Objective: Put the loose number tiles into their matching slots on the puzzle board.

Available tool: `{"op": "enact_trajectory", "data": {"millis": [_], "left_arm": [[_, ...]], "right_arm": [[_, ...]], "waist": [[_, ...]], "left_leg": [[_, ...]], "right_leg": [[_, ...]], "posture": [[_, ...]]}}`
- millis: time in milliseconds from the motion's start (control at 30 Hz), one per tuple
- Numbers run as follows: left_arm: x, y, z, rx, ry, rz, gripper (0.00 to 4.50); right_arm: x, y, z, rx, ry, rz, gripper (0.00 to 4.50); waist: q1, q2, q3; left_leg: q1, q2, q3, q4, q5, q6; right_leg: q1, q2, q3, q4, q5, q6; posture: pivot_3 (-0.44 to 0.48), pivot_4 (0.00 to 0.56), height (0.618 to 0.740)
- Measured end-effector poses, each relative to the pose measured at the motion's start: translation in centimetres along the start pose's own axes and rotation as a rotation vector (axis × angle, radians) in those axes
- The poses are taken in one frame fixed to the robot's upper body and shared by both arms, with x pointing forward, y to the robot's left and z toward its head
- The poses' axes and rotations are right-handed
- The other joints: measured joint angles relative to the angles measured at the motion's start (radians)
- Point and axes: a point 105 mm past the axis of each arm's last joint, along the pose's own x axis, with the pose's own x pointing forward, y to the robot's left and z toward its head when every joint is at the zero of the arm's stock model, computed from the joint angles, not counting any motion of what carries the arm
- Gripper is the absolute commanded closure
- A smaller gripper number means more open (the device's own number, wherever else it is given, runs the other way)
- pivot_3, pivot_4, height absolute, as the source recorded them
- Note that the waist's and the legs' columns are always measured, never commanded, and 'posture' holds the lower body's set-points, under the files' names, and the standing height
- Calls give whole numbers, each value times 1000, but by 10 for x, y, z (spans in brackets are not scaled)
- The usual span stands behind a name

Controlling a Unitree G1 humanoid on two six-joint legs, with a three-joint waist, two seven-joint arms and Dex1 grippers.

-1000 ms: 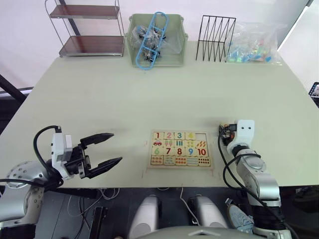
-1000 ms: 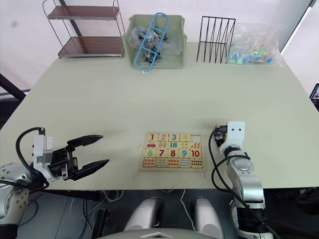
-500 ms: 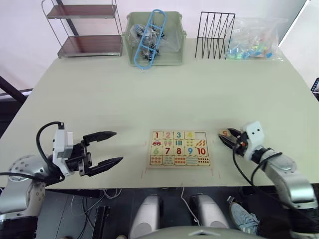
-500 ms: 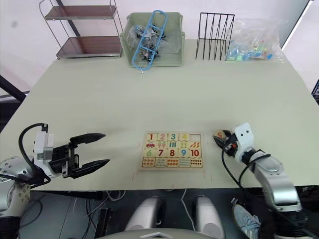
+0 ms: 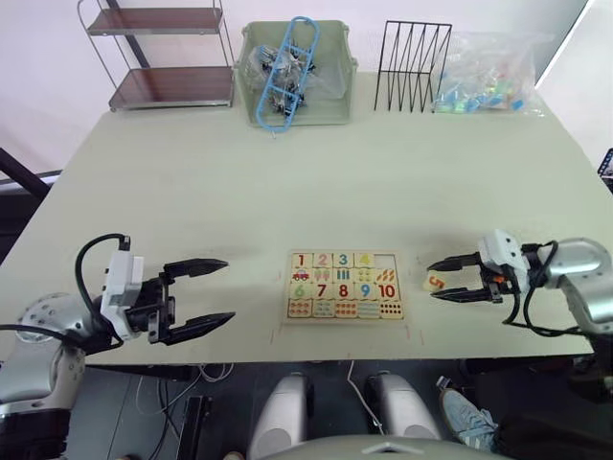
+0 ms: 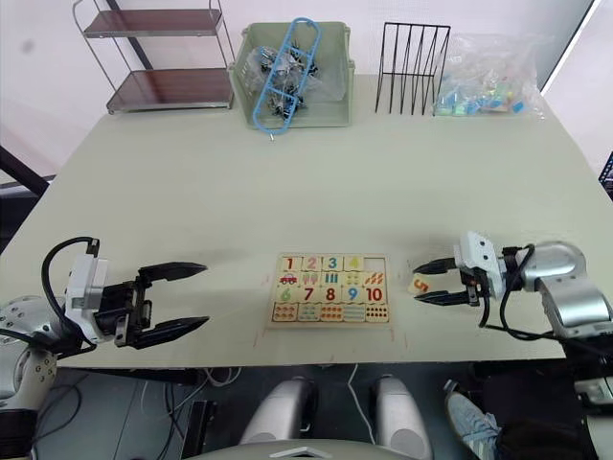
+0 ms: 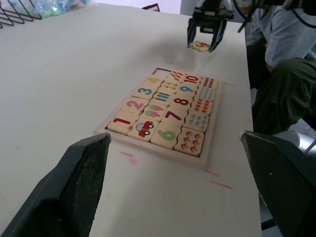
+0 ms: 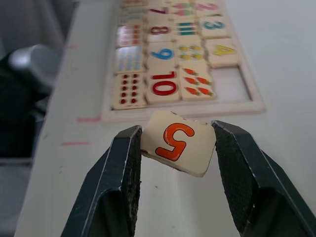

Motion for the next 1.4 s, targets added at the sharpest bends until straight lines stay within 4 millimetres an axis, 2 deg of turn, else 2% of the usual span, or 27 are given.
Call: {"op": "enact_trajectory", "data": {"millis": [200,333,500,633,900,933,1067,1267,1400], "left_arm": [[-1,-1,-1,-5,2,-2,0],[-1,-4,-3,-12,5,-2,0],[-3,-10,-7,-29,14,-11,0],[-4,-12,-8,-35,18,-19,0],[1,-6,3,31,-1,-58,0],[2,-5,4,38,-4,-64,0],[4,-1,9,59,-11,-70,0],[8,2,8,51,-10,-97,0],[8,3,8,55,-10,-99,0]], "right_arm": [[3,-14,4,-170,88,125,2839],[8,-30,0,-332,200,224,2839],[9,-38,-4,-387,248,270,2839],[10,-34,-13,-381,265,307,2839],[10,-33,-17,-348,267,326,2839],[11,-33,-17,-347,269,325,1816],[11,-37,-17,-346,270,312,299],[10,-37,-15,-382,274,319,299],[-1,-35,-10,-421,293,322,299]], "waist": [[0,1,2],[-2,3,3],[-5,3,4],[-3,3,4],[0,4,4],[0,4,4],[0,4,4],[2,4,4],[2,5,5]], "left_leg": [[0,0,0,0,0,0],[-1,0,1,0,0,0],[-1,0,0,-1,0,0],[-2,0,0,-1,0,0],[-1,0,-1,-1,0,0],[-1,0,-1,-1,0,0],[-1,0,-1,-1,0,0],[-1,0,-1,-1,0,0],[-2,0,-1,-1,0,0]], "right_leg": [[-1,-2,0,0,0,0],[-2,-3,2,0,0,-1],[-2,-4,1,0,0,-1],[-2,-4,0,0,1,-1],[-2,-4,0,1,1,-2],[-2,-4,0,0,1,-2],[-2,-3,0,1,1,-2],[-2,-3,0,1,1,-2],[-4,-3,0,1,1,-2]], "posture": [[0,150,739],[0,150,739],[0,150,739],[0,150,739],[0,150,739],[0,150,739],[0,150,739],[0,150,739],[0,150,739]]}}
